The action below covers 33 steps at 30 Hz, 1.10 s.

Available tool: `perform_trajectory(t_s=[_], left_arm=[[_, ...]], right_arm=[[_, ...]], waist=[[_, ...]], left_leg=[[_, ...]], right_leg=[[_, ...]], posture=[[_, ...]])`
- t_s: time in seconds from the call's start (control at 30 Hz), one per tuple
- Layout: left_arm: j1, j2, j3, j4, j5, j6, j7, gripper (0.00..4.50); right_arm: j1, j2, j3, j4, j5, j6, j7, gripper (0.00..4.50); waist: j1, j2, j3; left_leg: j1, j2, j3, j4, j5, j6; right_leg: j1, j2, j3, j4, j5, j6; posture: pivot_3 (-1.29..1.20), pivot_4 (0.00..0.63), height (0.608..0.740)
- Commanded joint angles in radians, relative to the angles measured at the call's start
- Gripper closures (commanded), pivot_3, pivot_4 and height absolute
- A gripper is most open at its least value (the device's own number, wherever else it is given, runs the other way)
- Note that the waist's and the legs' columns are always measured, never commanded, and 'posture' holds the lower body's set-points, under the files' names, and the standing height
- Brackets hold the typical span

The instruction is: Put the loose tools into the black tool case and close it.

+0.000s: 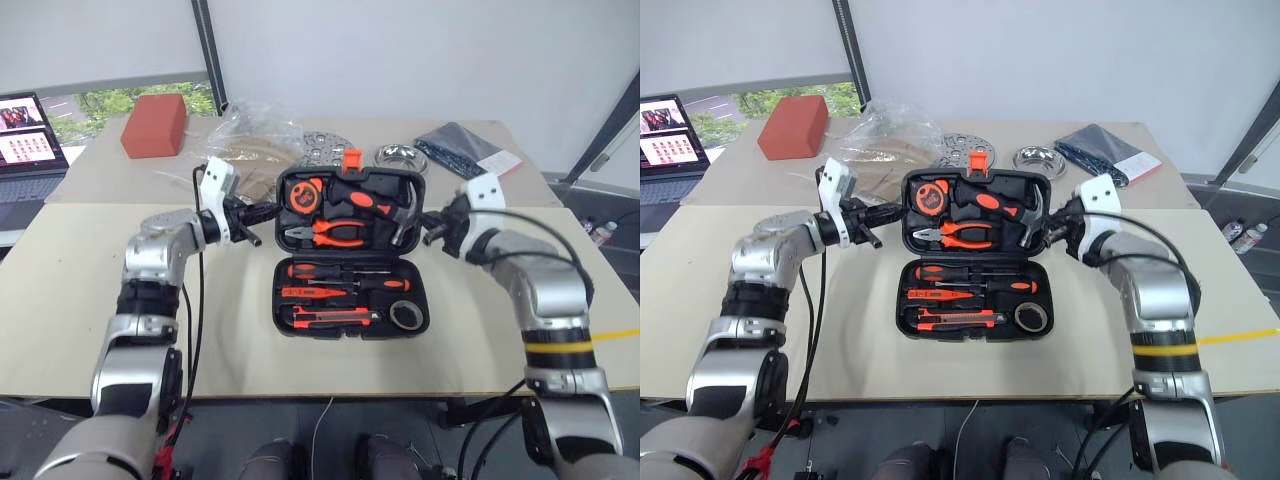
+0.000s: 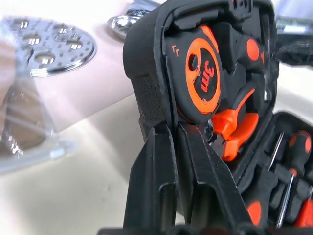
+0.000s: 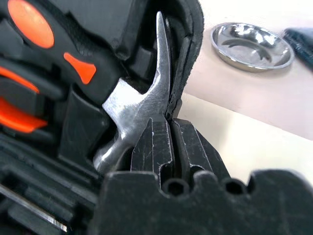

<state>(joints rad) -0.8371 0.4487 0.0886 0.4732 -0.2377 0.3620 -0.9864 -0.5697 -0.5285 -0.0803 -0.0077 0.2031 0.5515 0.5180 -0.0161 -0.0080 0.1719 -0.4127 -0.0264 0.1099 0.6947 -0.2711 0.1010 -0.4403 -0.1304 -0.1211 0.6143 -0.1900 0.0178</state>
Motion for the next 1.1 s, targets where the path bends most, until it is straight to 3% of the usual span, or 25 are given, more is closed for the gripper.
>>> perform_trajectory(t_s=[0.03,0.2,0.33,0.37,0.5,0.53,0.63,0.7,0.77,0.87,0.9,1.0,1.1], left_arm=[[0.095,-0.009,-0.033,-0.164,0.005,-0.142,-0.007,4.5],[0.243,-0.015,0.006,-0.344,0.009,-0.222,0.109,4.5],[0.356,-0.013,0.037,-0.501,-0.031,-0.136,0.19,4.5],[0.386,-0.012,0.049,-0.541,-0.049,-0.102,0.21,4.15],[0.577,0.066,0.112,-0.715,-0.118,0.055,0.217,2.81],[0.616,0.117,0.149,-0.749,-0.188,0.152,0.183,2.42],[0.768,0.415,0.279,-0.721,-0.388,0.435,-0.092,1.34],[0.748,0.493,0.271,-0.623,-0.388,0.43,-0.137,1.34],[0.657,0.496,0.215,-0.516,-0.329,0.354,-0.128,1.34],[0.429,0.428,0.09,-0.302,-0.198,0.206,-0.089,1.24],[0.352,0.39,0.051,-0.23,-0.162,0.15,-0.088,1.74],[0.196,0.302,-0.05,-0.068,-0.064,0.008,-0.097,2.71],[0.042,0.19,-0.152,0.135,0.047,-0.174,-0.1,3.8]], right_arm=[[0.127,0.003,0.017,-0.14,-0.061,-0.255,0.0,4.45],[0.304,-0.002,0.005,-0.222,-0.134,-0.444,-0.032,4.45],[0.435,-0.025,-0.014,-0.303,-0.156,-0.534,-0.018,4.45],[0.469,-0.024,-0.029,-0.329,-0.141,-0.533,-0.015,4.13],[0.669,-0.052,-0.088,-0.509,-0.116,-0.511,0.018,2.81],[0.741,-0.079,-0.13,-0.561,-0.066,-0.465,0.062,2.48],[0.96,-0.168,-0.252,-0.657,0.095,-0.367,0.235,2.4],[1.05,-0.214,-0.285,-0.676,0.16,-0.35,0.32,2.4],[1.079,-0.243,-0.282,-0.679,0.183,-0.343,0.365,2.4],[1.058,-0.279,-0.227,-0.667,0.183,-0.31,0.396,3.18],[1.031,-0.285,-0.198,-0.655,0.17,-0.308,0.397,3.56],[0.954,-0.297,-0.123,-0.622,0.138,-0.291,0.394,4.46],[0.858,-0.305,-0.023,-0.573,0.088,-0.304,0.41,4.5]], waist=[[0.003,0.0,0.0],[0.003,0.0,0.0],[0.003,0.0,0.0],[0.003,0.0,0.0],[0.003,0.0,0.0],[0.002,0.0,0.0],[0.001,-0.001,0.0],[0.007,-0.001,0.0],[0.028,0.003,0.0],[0.058,0.003,-0.001],[0.064,0.0,-0.002],[0.065,-0.006,-0.005],[0.062,-0.009,-0.006]], left_leg=[[0.001,0.0,0.0,0.0,0.0,-0.001],[0.007,0.0,0.0,-0.001,-0.001,-0.001],[0.016,0.002,0.0,0.0,-0.001,-0.002],[0.017,0.002,0.001,0.001,-0.006,-0.01],[0.022,0.006,0.002,0.001,-0.006,-0.011],[0.023,0.007,0.003,0.0,-0.006,-0.011],[0.022,0.009,0.003,0.001,-0.006,-0.012],[0.024,0.011,0.003,0.001,-0.007,-0.013],[0.026,0.009,0.003,0.0,-0.009,-0.016],[0.031,0.008,0.003,0.001,-0.014,-0.008],[0.03,0.007,0.003,0.001,-0.013,-0.008],[0.027,0.007,0.004,0.002,-0.008,-0.015],[0.02,0.007,0.005,0.003,-0.008,-0.014]], right_leg=[[0.002,0.0,-0.001,0.0,0.0,0.0],[0.008,0.0,0.0,-0.004,-0.001,0.001],[0.017,0.0,0.003,-0.005,-0.002,0.001],[0.017,-0.001,0.006,-0.005,-0.003,0.003],[0.018,-0.001,0.012,-0.002,-0.003,0.003],[0.017,0.0,0.013,-0.001,-0.003,0.002],[0.015,0.0,0.017,0.002,-0.005,0.001],[0.017,0.003,0.017,0.001,-0.01,0.003],[0.017,0.001,0.016,0.0,-0.012,0.004],[0.019,-0.002,0.023,-0.002,-0.014,0.0],[0.019,-0.002,0.024,-0.002,-0.013,0.0],[0.017,-0.002,0.026,-0.004,-0.002,0.001],[0.015,0.0,0.025,-0.003,0.002,-0.005]], posture=[[0.0,0.15,0.734],[0.0,0.15,0.734],[0.0,0.15,0.734],[0.0,0.15,0.734],[0.0,0.15,0.734],[0.0,0.15,0.734],[0.0,0.15,0.734],[0.0,0.15,0.734],[0.0,0.15,0.734],[0.0,0.15,0.734],[0.0,0.15,0.734],[0.0,0.15,0.734],[0.0,0.15,0.734]])
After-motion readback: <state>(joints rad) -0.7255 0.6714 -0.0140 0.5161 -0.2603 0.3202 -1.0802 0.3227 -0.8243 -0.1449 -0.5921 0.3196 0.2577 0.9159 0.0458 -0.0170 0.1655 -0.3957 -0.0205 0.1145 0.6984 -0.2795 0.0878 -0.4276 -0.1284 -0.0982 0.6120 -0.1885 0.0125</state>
